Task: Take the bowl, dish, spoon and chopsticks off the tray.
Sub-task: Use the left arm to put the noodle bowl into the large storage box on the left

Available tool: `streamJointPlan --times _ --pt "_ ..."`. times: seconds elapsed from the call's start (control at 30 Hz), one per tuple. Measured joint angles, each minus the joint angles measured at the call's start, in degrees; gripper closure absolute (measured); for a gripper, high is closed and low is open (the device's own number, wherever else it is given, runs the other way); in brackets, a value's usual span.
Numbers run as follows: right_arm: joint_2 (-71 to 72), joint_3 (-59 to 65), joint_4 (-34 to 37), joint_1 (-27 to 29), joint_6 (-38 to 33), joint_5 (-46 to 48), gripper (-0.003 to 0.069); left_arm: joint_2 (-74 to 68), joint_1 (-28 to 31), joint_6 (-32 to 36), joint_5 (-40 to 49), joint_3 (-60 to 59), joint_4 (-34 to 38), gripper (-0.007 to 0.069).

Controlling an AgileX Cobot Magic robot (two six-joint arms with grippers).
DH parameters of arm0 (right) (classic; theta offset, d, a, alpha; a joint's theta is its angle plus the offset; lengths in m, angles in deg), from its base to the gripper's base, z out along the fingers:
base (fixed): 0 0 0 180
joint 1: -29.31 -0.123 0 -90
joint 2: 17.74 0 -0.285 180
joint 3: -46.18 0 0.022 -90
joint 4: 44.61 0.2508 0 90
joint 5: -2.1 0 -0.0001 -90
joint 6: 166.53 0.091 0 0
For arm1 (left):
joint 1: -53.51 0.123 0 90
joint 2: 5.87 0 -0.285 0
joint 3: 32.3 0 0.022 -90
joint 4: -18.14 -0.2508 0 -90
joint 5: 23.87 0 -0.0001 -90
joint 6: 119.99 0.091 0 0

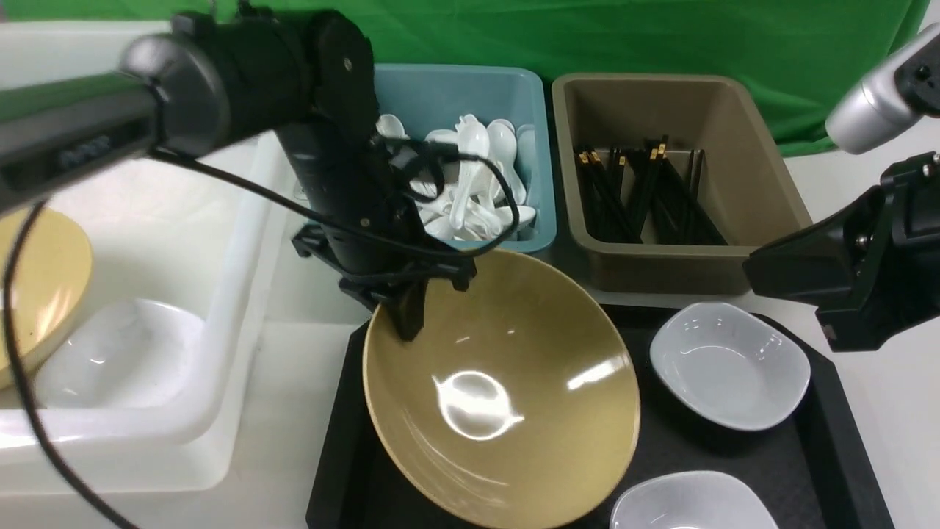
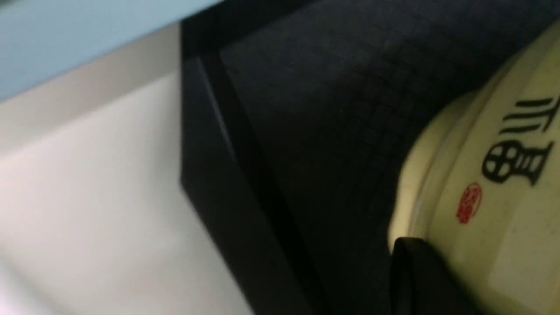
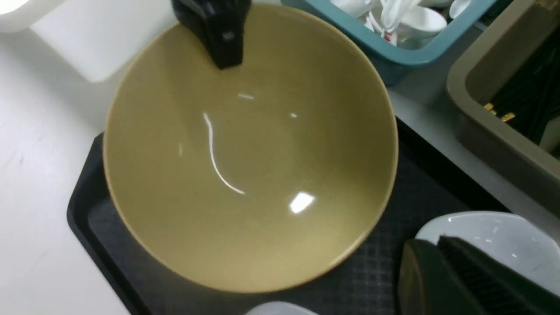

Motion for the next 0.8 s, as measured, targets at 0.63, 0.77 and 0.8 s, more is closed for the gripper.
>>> streamJointPlan --times 0.63,0.77,0.8 --pt "-1.3 -16.1 9.5 -2.3 -6.0 6.2 0.0638 15.3 15.2 3.3 2.2 6.5 13.5 0.0620" --pt "-6.8 -25.4 10.1 -11.2 -6.7 6.8 0.0638 21.0 31.0 4.4 2.0 4.6 14.7 0.0620" --pt "-7.9 -26.6 9.8 -13.3 -6.7 6.8 0.0638 22.0 33.4 4.7 1.9 4.0 15.0 0.0620"
